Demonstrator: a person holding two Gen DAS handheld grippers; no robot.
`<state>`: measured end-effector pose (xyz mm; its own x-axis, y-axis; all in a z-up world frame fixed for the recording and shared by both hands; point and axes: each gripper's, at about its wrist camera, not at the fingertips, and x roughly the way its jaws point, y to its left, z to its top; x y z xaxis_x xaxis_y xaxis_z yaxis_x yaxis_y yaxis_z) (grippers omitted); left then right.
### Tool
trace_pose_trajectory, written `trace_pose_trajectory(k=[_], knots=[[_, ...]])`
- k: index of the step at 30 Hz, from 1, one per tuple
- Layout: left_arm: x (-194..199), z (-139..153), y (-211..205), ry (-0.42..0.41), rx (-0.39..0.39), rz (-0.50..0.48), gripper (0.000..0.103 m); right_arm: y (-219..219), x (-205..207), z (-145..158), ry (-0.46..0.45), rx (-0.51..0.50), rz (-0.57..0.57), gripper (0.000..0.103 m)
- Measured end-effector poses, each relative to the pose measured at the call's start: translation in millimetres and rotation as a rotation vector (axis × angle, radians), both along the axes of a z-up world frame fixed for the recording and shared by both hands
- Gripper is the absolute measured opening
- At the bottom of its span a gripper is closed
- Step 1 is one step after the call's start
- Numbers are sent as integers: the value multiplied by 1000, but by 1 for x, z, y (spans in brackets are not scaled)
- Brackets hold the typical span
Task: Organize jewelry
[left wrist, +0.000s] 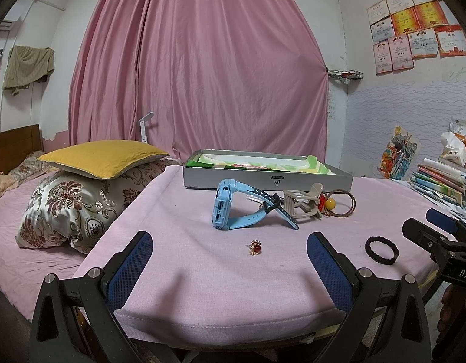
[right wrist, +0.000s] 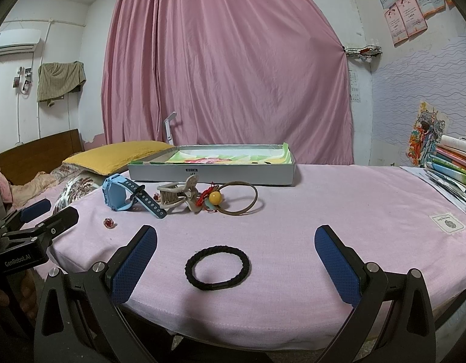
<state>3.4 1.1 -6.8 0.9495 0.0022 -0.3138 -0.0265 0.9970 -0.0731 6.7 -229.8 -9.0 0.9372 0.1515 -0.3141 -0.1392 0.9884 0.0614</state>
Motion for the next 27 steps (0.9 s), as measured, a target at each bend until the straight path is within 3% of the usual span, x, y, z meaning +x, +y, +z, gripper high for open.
trace_pose_trajectory(k=[27], knots=[[7, 1, 2, 34, 8, -19, 102, 1, 3, 1, 20, -15, 68, 102]])
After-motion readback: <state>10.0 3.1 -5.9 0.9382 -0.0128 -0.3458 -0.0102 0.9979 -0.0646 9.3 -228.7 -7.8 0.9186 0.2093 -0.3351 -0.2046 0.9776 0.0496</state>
